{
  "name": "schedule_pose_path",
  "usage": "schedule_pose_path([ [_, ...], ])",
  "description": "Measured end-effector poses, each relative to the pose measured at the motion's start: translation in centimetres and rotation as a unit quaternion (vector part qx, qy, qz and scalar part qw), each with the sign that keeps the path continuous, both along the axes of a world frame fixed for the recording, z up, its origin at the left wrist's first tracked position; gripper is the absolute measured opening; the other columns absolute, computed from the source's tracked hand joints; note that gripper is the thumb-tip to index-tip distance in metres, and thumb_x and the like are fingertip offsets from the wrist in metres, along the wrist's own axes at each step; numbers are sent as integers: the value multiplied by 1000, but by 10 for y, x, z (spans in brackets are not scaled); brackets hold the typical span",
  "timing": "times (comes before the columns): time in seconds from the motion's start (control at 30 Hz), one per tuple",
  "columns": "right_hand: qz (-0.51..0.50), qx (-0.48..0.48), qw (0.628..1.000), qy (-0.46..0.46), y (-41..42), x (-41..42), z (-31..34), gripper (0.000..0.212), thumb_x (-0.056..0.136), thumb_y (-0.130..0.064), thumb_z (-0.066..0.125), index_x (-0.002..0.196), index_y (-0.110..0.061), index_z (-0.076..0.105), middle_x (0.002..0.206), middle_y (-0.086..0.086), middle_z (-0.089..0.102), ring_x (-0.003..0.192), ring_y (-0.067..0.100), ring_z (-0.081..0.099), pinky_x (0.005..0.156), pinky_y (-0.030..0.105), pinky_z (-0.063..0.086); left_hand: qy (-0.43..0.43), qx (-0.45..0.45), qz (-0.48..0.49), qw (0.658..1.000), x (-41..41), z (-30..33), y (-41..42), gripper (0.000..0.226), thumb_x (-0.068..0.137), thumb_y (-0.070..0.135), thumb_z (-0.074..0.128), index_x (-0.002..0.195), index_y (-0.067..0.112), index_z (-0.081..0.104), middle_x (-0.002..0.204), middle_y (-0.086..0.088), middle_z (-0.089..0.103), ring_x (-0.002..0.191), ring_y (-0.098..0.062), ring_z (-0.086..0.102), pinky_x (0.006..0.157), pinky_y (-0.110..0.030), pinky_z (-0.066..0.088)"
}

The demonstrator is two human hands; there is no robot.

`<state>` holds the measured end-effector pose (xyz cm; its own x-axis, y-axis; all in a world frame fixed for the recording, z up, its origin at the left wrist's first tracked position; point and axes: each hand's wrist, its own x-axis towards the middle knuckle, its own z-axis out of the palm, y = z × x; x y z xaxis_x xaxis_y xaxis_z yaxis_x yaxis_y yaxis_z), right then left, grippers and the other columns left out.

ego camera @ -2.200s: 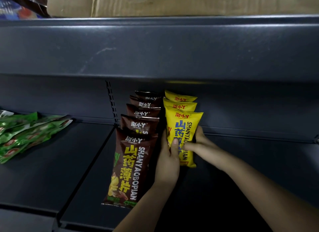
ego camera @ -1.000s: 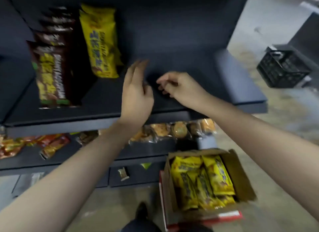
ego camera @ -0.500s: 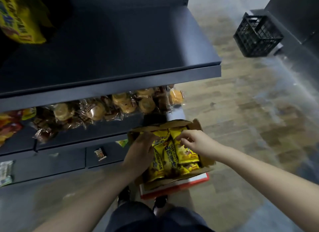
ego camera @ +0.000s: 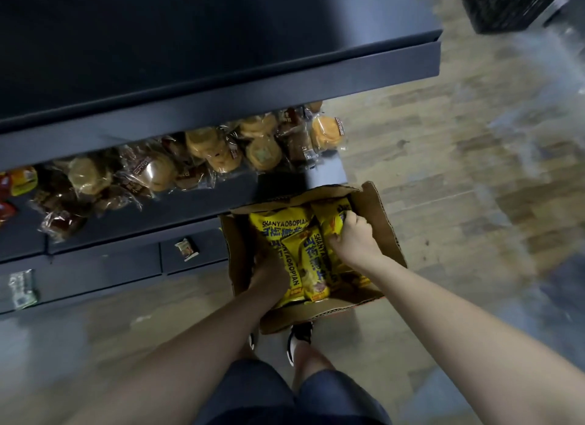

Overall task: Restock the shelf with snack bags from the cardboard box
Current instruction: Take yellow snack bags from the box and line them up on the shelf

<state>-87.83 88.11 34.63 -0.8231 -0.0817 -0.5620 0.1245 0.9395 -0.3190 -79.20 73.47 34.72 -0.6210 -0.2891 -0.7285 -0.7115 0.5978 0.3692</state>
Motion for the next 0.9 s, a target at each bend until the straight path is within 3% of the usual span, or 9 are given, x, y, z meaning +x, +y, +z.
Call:
schedule_pose_path([
  [0.1, -58, 10, 998, -21, -12, -1, -13, 85, 82, -41, 63, 145, -9, 16, 141, 16, 34, 131, 36, 31, 102, 49, 34, -17, -23, 32, 999, -6, -5, 12, 61, 93, 9, 45, 146, 1, 15, 148, -25, 20, 135, -41, 26, 110, -44, 26],
  [0.2, -74, 34, 997, -10, -18, -3, -25, 89, 79, -48, 66, 144, -10, 19, 139, 15, 38, 130, 35, 33, 102, 48, 32, 58, -60, 24, 996, -10, -9, 27, 57, 89, 10, 47, 142, 6, 27, 143, -20, 29, 134, -37, 29, 110, -42, 29],
  [0.43, -28, 7, 998, -51, -8, -10, -32, 80, 77, -48, 67, 135, -12, 26, 132, 17, 37, 121, 43, 44, 97, 47, 37, 21, 71, 178, 981, -38, -11, 51, 20, 92, 11, 53, 110, 3, 53, 121, -20, 58, 114, -31, 55, 87, -31, 41],
  [0.57, -10, -22, 999, -40, 2, -6, -27, 74, 78, -44, 67, 131, -9, 31, 124, 22, 42, 118, 46, 42, 95, 48, 42, -31, 179, 308, 934, -53, -21, 45, 40, 93, 19, 55, 128, -1, 51, 130, -17, 56, 117, -28, 56, 75, -25, 46],
  [0.67, -40, -14, 999, 18, -3, -1, -21, 56, 81, -41, 64, 117, -3, 43, 116, 22, 55, 113, 42, 48, 86, 42, 44, -83, 170, 342, 920, -59, -20, 40, 55, 89, 28, 63, 132, -1, 44, 128, -16, 54, 119, -26, 53, 94, -32, 44],
  [0.73, -66, -13, 997, 27, -3, -1, -18, 50, 82, -44, 61, 108, -3, 47, 110, 21, 61, 107, 41, 54, 77, 39, 45, -100, 166, 354, 915, -59, -20, 37, 44, 89, 28, 62, 123, 3, 50, 102, -13, 60, 98, -23, 59, 82, -32, 46],
  [0.8, -83, -27, 996, 7, 0, -3, -16, 51, 83, -50, 59, 106, -6, 48, 107, 20, 63, 102, 41, 58, 74, 38, 45, -81, 179, 347, 917, -54, -19, 36, 30, 94, 23, 54, 118, 5, 53, 75, -1, 49, 76, -16, 52, 64, -25, 43],
  [0.83, -89, -37, 995, -3, 3, -5, -15, 50, 83, -52, 58, 105, -7, 48, 106, 19, 64, 100, 41, 59, 74, 38, 46, -69, 188, 330, 922, -51, -21, 36, 33, 96, 20, 49, 124, 3, 52, 76, 2, 47, 77, -14, 49, 60, -21, 42],
  [0.9, -93, -58, 994, -17, 8, -7, -12, 45, 83, -49, 58, 102, -9, 48, 104, 18, 65, 98, 42, 59, 75, 39, 48, -49, 184, 319, 928, -46, -23, 35, 38, 99, 18, 41, 131, -1, 48, 99, -7, 57, 88, -13, 46, 57, -14, 38],
])
